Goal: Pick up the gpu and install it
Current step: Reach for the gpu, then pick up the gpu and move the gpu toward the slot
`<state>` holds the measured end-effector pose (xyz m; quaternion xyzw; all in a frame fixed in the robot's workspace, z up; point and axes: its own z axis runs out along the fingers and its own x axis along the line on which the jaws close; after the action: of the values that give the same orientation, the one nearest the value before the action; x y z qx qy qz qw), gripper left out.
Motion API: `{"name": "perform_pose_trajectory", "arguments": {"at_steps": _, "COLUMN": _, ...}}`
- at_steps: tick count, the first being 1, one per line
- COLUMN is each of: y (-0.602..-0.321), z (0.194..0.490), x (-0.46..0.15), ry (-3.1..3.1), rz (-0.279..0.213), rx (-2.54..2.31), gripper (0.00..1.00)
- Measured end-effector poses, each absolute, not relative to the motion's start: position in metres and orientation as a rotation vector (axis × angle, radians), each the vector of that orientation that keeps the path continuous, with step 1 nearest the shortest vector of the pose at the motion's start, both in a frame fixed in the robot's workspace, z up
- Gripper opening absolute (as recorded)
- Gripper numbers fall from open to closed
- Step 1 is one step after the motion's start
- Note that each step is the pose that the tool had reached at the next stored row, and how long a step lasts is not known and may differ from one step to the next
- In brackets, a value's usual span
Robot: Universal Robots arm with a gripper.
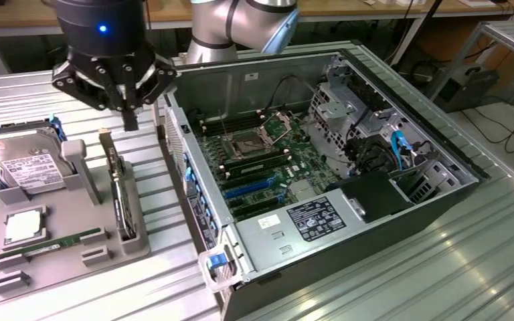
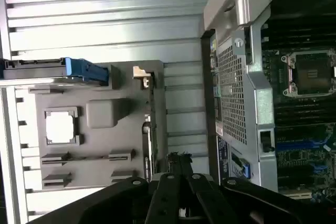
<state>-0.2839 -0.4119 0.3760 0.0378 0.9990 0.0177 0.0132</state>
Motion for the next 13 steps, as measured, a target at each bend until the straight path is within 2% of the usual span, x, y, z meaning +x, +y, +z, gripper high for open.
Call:
{"name": "perform_pose_trajectory", "arguments": {"at_steps": 1, "y": -0.4145, "z": 0.3699, "x": -0.3022, "ry": 3.113, "rz": 0.053, "rx": 0.118, "gripper": 0.11}}
{"name": "perform_pose_trajectory", "arguments": {"at_steps": 8, "y": -0.4145, "z": 0.3701, "x": -0.3022, "ry": 3.113, "rz": 0.053, "rx": 0.118, "gripper": 0.11}}
{"name": "perform_pose_trajectory", "arguments": {"at_steps": 9, "y": -0.4145, "z": 0.3701, "x": -0.3022, "ry": 3.113, "rz": 0.053, "rx": 0.118, "gripper": 0.17}}
{"name": "perform_pose_trajectory", "arguments": {"at_steps": 10, "y": -0.4145, "z": 0.3701, "x": -0.3022, "ry": 3.113, "rz": 0.053, "rx": 0.118, "gripper": 0.17}}
{"name": "perform_pose_trajectory", "arguments": {"at_steps": 13, "y": -0.4145, "z": 0.3699, "x": -0.3022, "ry": 3.113, "rz": 0.053, "rx": 0.118, "gripper": 0.36}}
